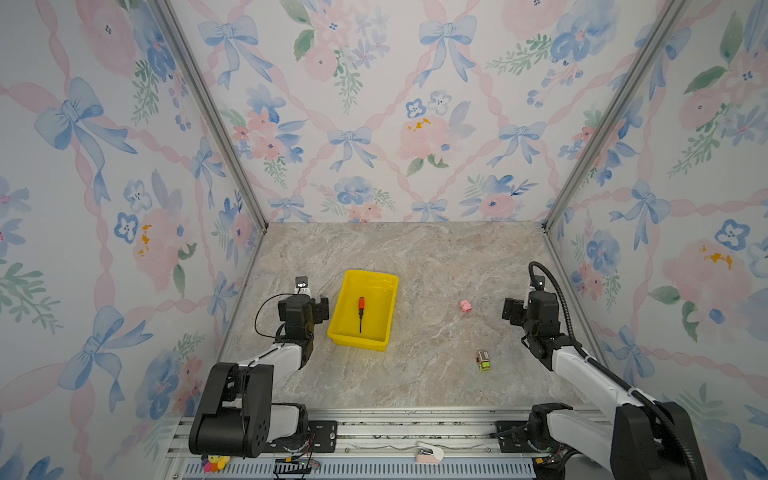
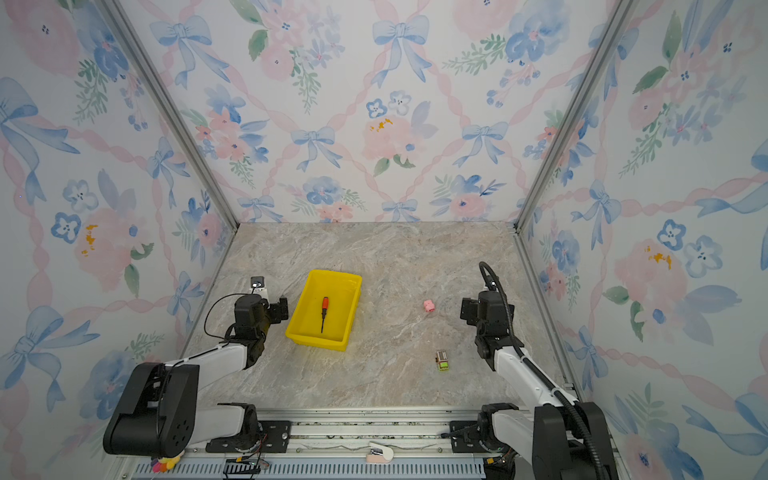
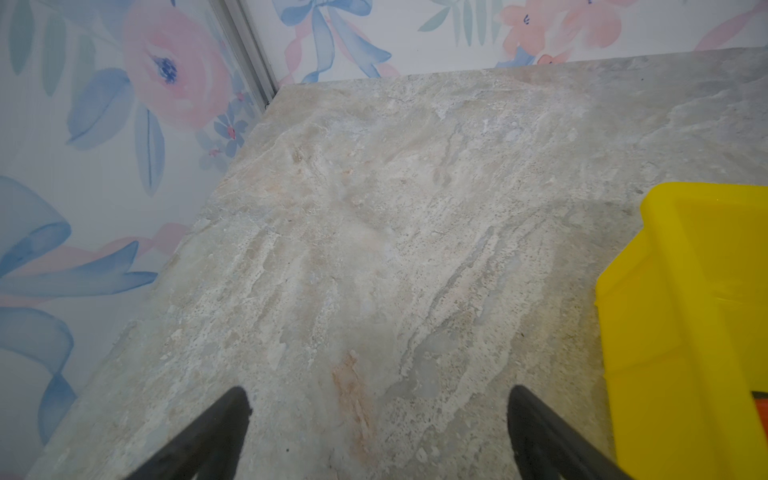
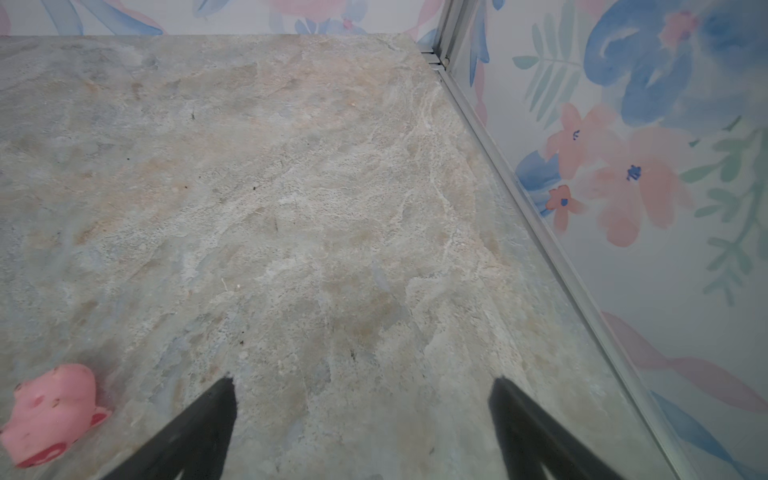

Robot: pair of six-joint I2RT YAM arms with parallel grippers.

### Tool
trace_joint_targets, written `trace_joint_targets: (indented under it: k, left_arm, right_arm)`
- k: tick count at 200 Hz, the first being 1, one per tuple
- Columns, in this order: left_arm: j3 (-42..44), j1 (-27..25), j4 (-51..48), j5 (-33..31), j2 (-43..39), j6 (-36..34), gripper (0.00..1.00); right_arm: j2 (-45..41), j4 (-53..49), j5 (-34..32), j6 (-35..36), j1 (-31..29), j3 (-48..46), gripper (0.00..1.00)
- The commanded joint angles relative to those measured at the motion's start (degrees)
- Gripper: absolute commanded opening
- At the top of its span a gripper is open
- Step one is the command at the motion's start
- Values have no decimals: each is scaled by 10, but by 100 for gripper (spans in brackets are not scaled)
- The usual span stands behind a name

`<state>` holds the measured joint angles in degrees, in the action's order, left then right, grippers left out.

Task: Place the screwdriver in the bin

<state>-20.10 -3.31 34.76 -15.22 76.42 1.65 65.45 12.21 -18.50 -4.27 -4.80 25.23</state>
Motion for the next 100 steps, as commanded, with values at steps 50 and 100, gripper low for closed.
trace_joint_targets:
  k: [50,100]
  left_arm:
    - [22,9,228,87,86,-2,97]
    - [71,10,353,84,128,-1,97]
  right_arm:
    - [125,222,-27,6,8,-2,97]
    - [174,302,-9,-5,20,-6,97]
